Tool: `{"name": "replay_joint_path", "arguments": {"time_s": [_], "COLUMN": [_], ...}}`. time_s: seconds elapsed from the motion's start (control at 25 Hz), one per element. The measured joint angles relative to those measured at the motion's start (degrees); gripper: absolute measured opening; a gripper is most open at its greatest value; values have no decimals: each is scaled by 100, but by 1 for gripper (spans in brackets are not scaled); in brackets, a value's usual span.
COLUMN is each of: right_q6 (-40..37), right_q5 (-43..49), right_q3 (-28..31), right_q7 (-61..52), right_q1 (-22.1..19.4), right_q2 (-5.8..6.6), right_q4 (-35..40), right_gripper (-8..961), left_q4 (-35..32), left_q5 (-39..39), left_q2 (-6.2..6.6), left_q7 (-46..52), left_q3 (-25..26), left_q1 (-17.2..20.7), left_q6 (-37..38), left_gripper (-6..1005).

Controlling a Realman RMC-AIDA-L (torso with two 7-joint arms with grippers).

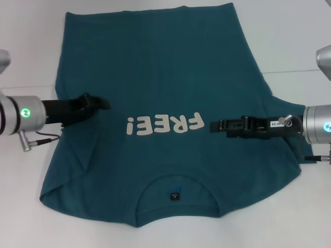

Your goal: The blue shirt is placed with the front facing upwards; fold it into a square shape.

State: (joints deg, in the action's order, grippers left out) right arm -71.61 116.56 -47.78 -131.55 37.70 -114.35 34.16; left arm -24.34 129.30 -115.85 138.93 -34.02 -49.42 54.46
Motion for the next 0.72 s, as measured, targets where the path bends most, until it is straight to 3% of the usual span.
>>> {"name": "replay_joint_path", "arguments": {"time_s": [0.28, 0.36, 0.72], "right_q6": [74, 82, 182], "right_q5": [6, 7, 8], "right_q3": [15, 31, -2], "right_q7": [101, 129, 147], "right_q1": [-10, -14, -17], "right_q2": [-10, -9, -13], "right_q4": [-38, -73, -85], "right_gripper": [773, 773, 771], "left_q4": [-95, -81, -76], "left_q5": [-20, 1, 0], "left_q2": [23, 102, 111], "left_q7": [119, 316, 362], "left_q3": [-144, -269, -344], "left_q1": [17, 102, 138], "left_q6": [-142, -258, -345], "left_gripper": [548, 638, 632]}}
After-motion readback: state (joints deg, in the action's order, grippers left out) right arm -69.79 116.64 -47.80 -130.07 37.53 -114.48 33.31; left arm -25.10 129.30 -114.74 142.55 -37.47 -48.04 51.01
